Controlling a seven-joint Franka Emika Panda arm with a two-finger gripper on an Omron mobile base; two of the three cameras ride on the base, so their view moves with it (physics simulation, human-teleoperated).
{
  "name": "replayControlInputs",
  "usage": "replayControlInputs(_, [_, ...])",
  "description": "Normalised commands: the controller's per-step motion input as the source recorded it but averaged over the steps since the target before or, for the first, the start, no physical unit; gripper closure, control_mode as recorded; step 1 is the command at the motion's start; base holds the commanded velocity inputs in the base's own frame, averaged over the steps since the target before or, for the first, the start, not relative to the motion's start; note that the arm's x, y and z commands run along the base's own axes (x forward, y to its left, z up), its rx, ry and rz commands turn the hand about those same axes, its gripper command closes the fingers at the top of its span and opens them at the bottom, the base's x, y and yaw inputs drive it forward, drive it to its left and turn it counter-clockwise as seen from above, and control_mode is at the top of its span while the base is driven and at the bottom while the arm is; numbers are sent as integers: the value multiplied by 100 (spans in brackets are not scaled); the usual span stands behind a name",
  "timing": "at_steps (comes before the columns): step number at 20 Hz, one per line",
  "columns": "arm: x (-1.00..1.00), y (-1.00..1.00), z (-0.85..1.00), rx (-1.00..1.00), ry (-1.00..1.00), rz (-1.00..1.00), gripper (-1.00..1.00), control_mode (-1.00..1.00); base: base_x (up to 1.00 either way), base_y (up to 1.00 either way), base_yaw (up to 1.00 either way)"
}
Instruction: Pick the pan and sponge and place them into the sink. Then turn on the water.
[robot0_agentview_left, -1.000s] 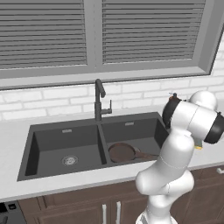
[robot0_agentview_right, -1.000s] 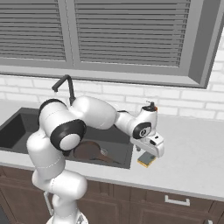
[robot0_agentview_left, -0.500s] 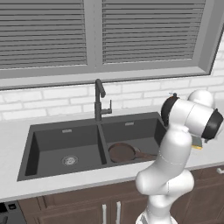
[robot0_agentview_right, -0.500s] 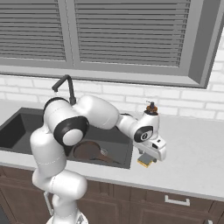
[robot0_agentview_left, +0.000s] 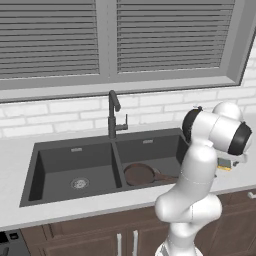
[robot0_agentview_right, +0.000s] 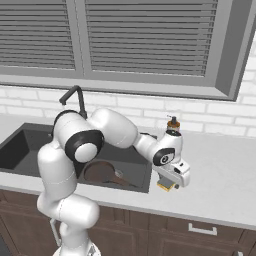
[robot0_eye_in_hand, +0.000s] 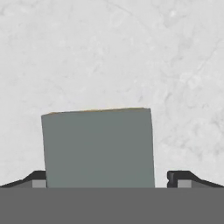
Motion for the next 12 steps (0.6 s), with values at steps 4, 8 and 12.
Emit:
replayControlInputs(4, [0,0,-14,0,0,0,100,-100,0,0,0])
replayControlInputs(8, [0,0,-3,0,0,0,100,-100,0,0,0])
replayControlInputs(12, [0,0,0,0,0,0,100,-100,0,0,0])
